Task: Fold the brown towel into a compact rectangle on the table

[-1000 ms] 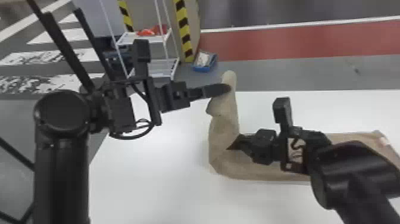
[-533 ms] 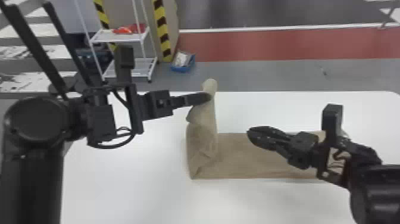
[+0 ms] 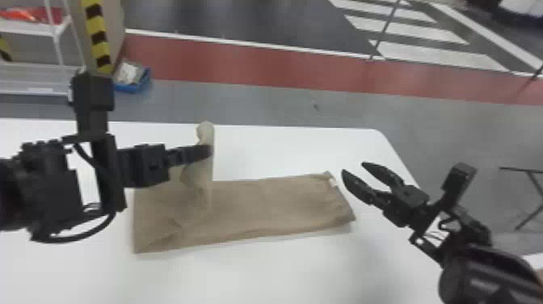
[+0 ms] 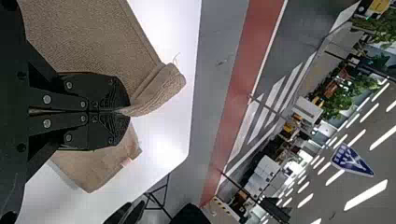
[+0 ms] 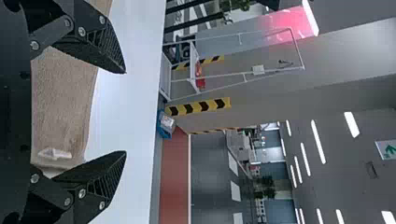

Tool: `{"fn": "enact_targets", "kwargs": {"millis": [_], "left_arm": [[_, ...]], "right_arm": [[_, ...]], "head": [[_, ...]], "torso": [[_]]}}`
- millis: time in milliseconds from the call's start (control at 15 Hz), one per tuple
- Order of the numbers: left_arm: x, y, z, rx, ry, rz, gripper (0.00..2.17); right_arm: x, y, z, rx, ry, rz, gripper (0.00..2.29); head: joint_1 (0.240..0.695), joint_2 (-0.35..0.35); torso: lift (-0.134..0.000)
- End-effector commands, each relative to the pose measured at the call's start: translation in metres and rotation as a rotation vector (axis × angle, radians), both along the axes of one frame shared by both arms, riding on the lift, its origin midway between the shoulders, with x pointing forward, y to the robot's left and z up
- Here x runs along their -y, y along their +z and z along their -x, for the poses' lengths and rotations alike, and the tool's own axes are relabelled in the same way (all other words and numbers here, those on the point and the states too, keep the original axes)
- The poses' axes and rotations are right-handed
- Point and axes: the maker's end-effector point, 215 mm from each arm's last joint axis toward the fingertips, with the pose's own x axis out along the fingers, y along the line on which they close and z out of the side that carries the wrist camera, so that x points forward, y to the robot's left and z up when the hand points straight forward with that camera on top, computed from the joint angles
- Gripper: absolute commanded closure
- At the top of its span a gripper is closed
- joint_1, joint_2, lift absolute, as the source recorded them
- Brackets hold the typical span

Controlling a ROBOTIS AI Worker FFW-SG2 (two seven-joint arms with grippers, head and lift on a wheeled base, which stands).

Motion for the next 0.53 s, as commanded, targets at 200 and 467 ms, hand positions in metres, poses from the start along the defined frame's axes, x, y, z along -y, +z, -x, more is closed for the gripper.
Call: {"fn": "enact_targets", "kwargs": {"millis": [200, 467], "left_arm": [[0.062, -0.007, 0.012, -0.011, -0.07, 0.012, 1.74], [0.088, -0.023, 0.019, -0.024, -0.093, -0.042, 1.74]], "right_arm": [[0.028, -0.006, 0.017, 0.033, -0.041, 0.004, 0.08], [0.036, -0.011, 0.02, 0.057, -0.046, 0.001, 0.08]], "head": [[0.695, -0.35], [0.695, -0.35]], "torso": [[-0.124], [-0.124]]}}
